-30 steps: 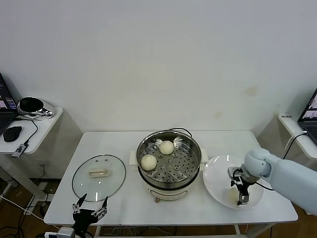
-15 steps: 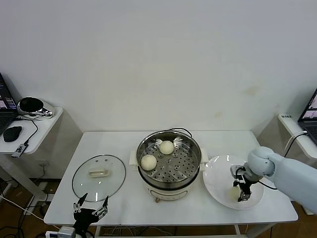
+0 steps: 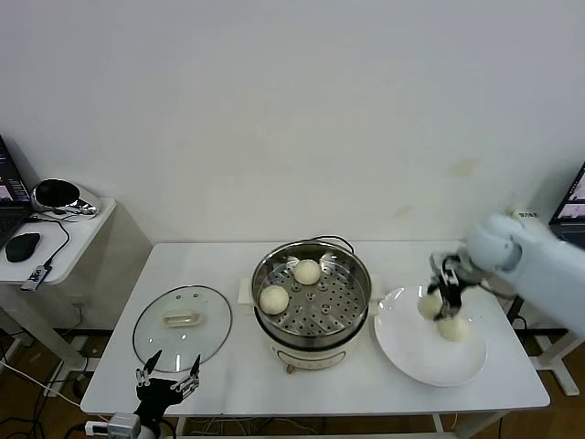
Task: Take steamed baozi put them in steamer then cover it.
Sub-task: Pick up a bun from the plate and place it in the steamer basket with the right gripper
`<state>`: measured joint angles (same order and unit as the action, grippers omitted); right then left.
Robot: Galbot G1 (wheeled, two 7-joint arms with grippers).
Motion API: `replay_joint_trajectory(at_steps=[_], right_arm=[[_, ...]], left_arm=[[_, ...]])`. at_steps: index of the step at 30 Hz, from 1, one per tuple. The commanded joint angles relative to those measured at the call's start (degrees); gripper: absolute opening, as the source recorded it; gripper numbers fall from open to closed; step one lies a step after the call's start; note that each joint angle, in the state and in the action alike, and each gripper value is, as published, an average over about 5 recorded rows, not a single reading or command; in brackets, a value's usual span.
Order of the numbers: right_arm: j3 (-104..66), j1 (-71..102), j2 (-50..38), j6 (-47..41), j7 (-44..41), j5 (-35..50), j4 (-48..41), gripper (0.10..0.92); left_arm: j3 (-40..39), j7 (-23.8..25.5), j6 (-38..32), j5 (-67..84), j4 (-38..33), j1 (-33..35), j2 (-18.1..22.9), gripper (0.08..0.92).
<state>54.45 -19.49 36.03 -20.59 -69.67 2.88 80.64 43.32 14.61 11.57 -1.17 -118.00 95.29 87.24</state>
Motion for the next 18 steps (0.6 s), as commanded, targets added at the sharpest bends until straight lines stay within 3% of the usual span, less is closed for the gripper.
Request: replay_joint_trajectory(at_steps=[1, 6, 11, 18], right_arm=[[4.5, -17.1, 12.3, 12.3, -4.0, 10.4, -7.4, 0.628], [4.9, -17.1, 18.9, 37.0, -5.7, 11.4, -12.7, 0.628], [5.4, -15.1, 23.1, 52.9, -3.1, 2.3, -11.5, 0.629], [7.5, -12.6, 24.7, 62.9, 3.7, -11.5, -5.8, 0.638]], left_arm=[[0.1, -0.2, -0.2, 0.2, -0.2, 0.1, 0.0, 0.823], [0.6, -0.2, -0.2, 0.5, -0.9, 0.2, 0.3, 0.823], [0.9, -0.3, -0.2, 0.5, -1.4, 0.4, 1.0, 0.823], [0.9, -0.6, -0.3, 0.6, -2.0, 1.0, 1.9, 0.823]])
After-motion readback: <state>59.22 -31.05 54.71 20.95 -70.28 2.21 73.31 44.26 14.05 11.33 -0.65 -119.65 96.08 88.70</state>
